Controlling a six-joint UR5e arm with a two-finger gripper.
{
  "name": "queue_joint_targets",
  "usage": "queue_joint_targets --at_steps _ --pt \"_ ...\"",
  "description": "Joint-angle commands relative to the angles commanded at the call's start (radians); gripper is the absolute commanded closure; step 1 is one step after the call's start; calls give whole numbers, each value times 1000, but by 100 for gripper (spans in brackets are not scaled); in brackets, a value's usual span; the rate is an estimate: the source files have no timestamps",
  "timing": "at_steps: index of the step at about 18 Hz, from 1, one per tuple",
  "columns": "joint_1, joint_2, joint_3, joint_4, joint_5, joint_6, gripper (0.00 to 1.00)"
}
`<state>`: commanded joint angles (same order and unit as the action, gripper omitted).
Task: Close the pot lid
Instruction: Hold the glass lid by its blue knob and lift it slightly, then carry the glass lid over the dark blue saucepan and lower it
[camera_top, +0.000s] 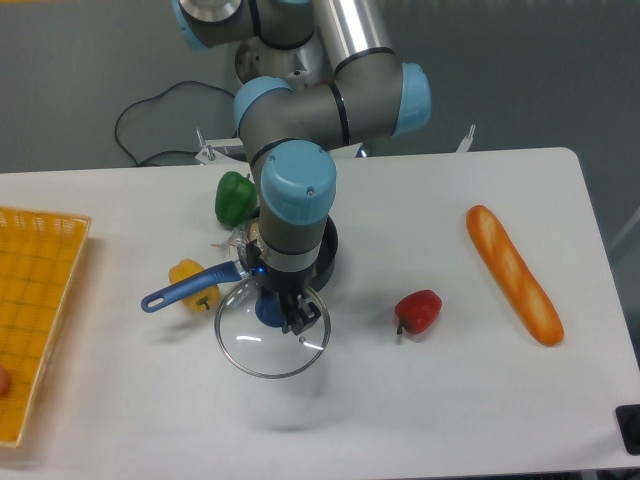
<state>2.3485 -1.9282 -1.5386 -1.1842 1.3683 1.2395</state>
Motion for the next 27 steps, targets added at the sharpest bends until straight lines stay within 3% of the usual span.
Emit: queue_joint_targets --at_steps 4,8,19,23,27 --pt "0 0 -2 2 -9 -6 55" --pt "32 8 -38 11 -106 -2 55" --pt "40 28 -61 11 -121 2 55" --pt "72 73 -138 9 -126 46 55" --pt "106 109 -173 2 -166 101 55"
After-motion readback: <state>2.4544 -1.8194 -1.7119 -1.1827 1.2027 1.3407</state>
